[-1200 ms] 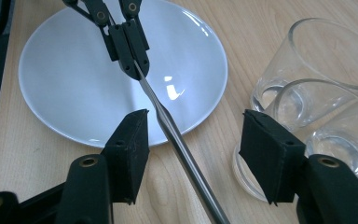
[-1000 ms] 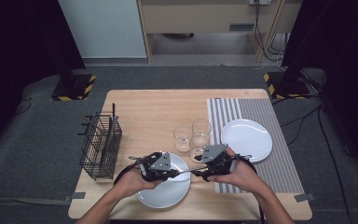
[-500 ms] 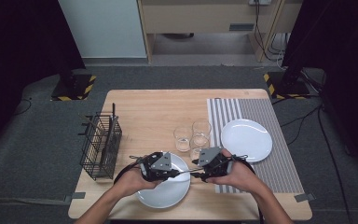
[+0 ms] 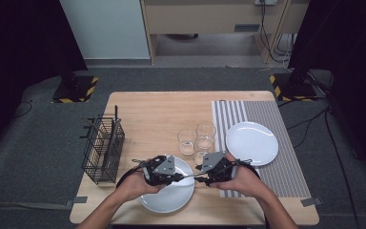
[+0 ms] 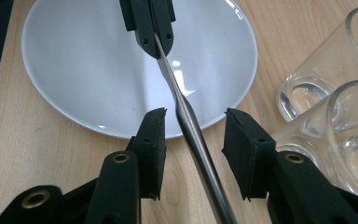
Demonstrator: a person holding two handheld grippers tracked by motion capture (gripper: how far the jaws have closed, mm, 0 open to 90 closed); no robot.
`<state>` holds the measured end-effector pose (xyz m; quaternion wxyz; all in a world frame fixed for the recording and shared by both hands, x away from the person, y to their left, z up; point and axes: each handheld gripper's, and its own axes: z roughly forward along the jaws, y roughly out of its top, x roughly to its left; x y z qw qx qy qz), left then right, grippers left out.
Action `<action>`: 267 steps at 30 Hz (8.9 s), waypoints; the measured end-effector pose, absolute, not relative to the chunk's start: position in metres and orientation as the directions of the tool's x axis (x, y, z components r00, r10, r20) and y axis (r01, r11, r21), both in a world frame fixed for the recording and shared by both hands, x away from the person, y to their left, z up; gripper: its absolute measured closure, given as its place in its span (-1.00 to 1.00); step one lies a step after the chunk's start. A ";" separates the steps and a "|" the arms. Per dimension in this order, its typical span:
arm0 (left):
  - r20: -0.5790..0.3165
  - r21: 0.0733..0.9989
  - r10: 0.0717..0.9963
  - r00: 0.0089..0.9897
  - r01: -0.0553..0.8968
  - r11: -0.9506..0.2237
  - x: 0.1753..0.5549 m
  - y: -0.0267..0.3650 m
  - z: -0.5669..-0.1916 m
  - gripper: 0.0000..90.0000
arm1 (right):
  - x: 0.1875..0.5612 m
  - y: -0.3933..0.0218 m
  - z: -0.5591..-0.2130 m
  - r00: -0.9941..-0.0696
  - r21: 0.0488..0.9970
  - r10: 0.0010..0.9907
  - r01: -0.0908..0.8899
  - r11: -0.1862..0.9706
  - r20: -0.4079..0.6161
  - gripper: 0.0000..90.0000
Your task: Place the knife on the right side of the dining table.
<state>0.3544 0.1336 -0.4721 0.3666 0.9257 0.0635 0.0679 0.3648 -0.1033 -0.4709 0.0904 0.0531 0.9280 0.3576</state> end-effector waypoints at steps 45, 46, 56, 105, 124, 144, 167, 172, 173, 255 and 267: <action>0.091 0.683 0.142 0.986 0.042 -0.729 0.354 0.132 -0.471 0.96 | 0.363 -0.103 -0.475 -0.984 0.664 0.131 0.018 0.748 -0.121 0.70; 0.094 0.683 0.141 0.986 0.040 -0.730 0.354 0.132 -0.471 0.96 | 0.363 -0.103 -0.476 -0.984 0.662 0.128 0.015 0.749 -0.122 0.71; 0.118 0.681 0.135 0.984 0.019 -0.732 0.354 0.133 -0.468 0.89 | 0.359 -0.101 -0.475 -0.986 0.645 0.087 -0.028 0.764 -0.145 0.81; 0.089 0.860 0.442 0.892 0.155 -0.487 0.353 0.157 -0.464 -0.87 | 0.358 -0.130 -0.470 -0.961 0.645 0.201 0.031 0.764 -0.191 0.85; 0.063 0.854 0.463 0.884 0.192 -0.484 0.354 0.162 -0.473 -0.88 | 0.359 -0.139 -0.463 -0.950 0.647 0.233 0.045 0.761 -0.209 0.85; 0.048 0.837 0.497 0.867 0.236 -0.494 0.355 0.163 -0.482 -0.91 | 0.359 -0.157 -0.439 -0.916 0.647 0.294 0.053 0.761 -0.272 0.85; 0.028 0.813 0.511 0.859 0.278 -0.512 0.358 0.163 -0.490 -0.93 | 0.378 -0.191 -0.411 -0.841 0.631 0.422 0.130 0.765 -0.339 0.85; 0.012 0.809 0.516 0.857 0.294 -0.508 0.358 0.165 -0.491 -0.93 | 0.383 -0.196 -0.409 -0.825 0.637 0.452 0.153 0.755 -0.338 0.85; 0.009 0.810 0.519 0.855 0.298 -0.505 0.358 0.165 -0.491 -0.93 | 0.383 -0.197 -0.409 -0.822 0.635 0.457 0.159 0.756 -0.339 0.85; -0.055 0.807 0.555 0.830 0.365 -0.465 0.360 0.172 -0.493 -0.92 | 0.485 -0.231 -0.404 -0.674 0.483 0.527 0.279 0.830 -0.518 0.85; -0.055 0.798 0.573 0.818 0.381 -0.467 0.361 0.173 -0.497 -0.92 | 0.512 -0.239 -0.414 -0.685 0.437 0.497 0.280 0.855 -0.533 0.85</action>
